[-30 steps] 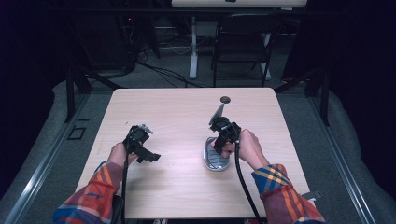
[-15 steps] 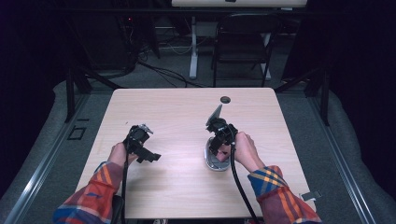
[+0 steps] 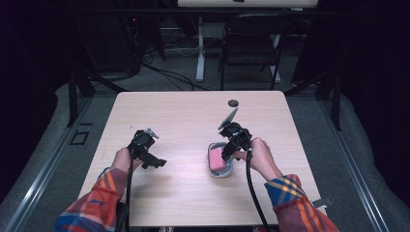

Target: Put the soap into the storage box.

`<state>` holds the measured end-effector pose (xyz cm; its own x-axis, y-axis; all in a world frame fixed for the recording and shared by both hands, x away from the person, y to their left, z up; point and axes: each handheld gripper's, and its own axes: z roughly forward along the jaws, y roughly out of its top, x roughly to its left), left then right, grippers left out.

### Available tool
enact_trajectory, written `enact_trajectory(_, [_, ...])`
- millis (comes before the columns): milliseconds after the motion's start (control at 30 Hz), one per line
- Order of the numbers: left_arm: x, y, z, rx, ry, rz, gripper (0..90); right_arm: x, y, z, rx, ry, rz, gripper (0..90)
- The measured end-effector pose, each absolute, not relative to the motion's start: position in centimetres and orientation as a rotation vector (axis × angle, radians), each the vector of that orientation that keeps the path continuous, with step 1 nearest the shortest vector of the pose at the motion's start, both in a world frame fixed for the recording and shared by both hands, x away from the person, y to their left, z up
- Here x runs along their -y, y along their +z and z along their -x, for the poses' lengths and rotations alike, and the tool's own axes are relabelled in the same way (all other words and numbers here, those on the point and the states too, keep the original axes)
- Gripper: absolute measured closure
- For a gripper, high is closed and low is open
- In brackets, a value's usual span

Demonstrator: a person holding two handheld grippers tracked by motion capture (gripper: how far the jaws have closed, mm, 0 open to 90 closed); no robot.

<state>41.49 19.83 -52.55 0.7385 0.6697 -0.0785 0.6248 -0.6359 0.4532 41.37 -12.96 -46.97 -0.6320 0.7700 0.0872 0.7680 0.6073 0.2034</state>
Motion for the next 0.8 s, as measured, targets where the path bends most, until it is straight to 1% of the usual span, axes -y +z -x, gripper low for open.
enact_trajectory(133, [-19.8, -52.5, -41.5, -0.987, 0.135, -2.480, 0.0, 14.0, -46.2, -40.9, -2.788, 0.396, -1.329, 39.6])
enact_trajectory(167, [-19.8, -52.5, -41.5, -0.982, 0.134, -2.483, 0.0, 14.5, -45.9, -40.6, -2.777, 0.403, -1.317, 37.3])
enact_trajectory(200, [-19.8, -52.5, -41.5, -0.982, 0.134, -2.483, 0.0, 14.5, -45.9, -40.6, -2.777, 0.403, -1.317, 37.3])
enact_trajectory(233, [-19.8, -52.5, -41.5, -0.981, 0.134, -2.483, 0.0, 15.0, -45.5, -40.4, -2.777, 0.420, -1.300, 33.3])
enact_trajectory(367, [-19.8, -52.5, -41.4, -0.982, 0.136, -2.479, 0.0, 16.0, -44.9, -39.7, -2.754, 0.464, -1.261, 27.3])
enact_trajectory(400, [-19.8, -52.5, -41.4, -0.982, 0.136, -2.479, 0.0, 16.0, -44.9, -39.7, -2.754, 0.464, -1.261, 27.3])
enact_trajectory(467, [-19.8, -52.4, -41.4, -0.980, 0.137, -2.476, 0.0, 16.8, -44.4, -39.2, -2.729, 0.482, -1.216, 21.9])
enact_trajectory(600, [-19.8, -52.4, -41.4, -0.979, 0.138, -2.475, 0.0, 17.7, -44.2, -38.7, -2.716, 0.482, -1.192, 18.5])
enact_trajectory(633, [-19.8, -52.4, -41.4, -0.978, 0.137, -2.474, 0.0, 18.4, -44.1, -38.3, -2.701, 0.485, -1.189, 15.8])
enact_trajectory(800, [-19.8, -52.4, -41.4, -0.977, 0.137, -2.475, 0.0, 19.9, -44.1, -37.7, -2.689, 0.464, -1.175, 13.8])
